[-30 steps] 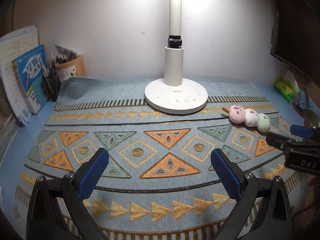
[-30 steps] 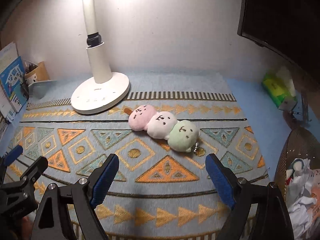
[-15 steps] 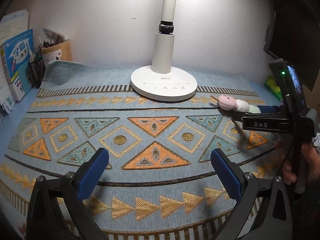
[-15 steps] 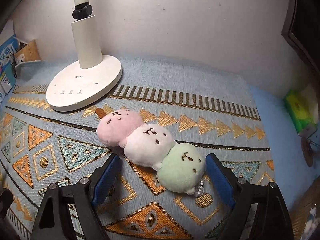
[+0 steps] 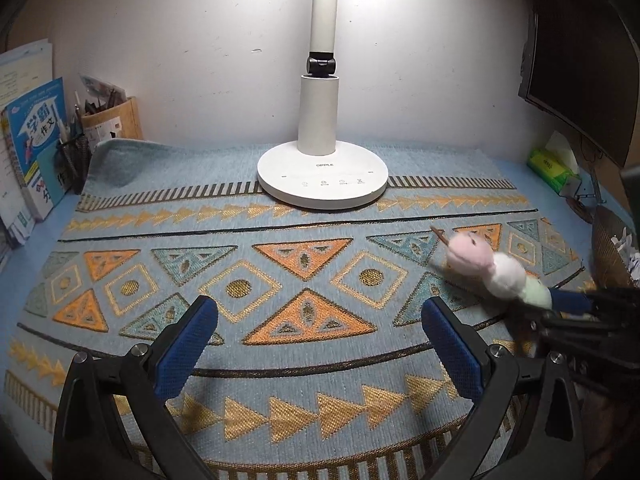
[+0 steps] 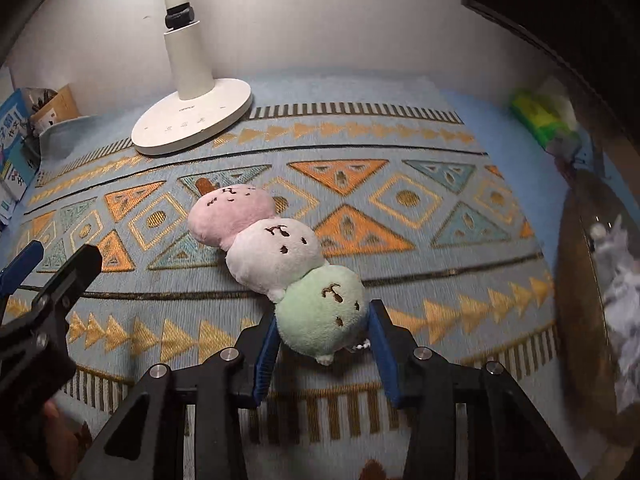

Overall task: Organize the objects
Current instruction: 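Lift the dango plush off the rug with the right gripper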

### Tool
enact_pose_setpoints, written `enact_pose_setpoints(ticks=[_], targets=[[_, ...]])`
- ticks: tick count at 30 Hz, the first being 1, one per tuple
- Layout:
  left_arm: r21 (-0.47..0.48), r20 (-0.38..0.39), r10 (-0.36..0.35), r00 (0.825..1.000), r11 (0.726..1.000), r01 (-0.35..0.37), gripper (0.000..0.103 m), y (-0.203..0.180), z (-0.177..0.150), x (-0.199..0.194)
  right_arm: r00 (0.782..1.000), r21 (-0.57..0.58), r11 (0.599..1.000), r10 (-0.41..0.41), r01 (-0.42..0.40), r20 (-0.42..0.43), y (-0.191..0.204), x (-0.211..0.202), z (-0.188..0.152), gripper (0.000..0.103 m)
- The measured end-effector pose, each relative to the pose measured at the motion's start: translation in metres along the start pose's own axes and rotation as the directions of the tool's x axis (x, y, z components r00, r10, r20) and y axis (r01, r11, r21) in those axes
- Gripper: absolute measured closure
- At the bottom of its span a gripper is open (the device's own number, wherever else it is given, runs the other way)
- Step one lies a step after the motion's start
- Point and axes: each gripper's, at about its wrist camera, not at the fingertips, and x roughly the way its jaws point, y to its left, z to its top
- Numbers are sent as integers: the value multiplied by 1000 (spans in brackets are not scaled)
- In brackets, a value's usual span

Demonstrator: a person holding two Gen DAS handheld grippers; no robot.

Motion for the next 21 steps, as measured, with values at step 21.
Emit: enact_pose_setpoints(ticks=[21], targets=[[-62, -22, -70, 997, 996, 68, 1, 12, 1, 3, 987, -148, 978, 154, -145, 50, 10, -18, -18, 36]])
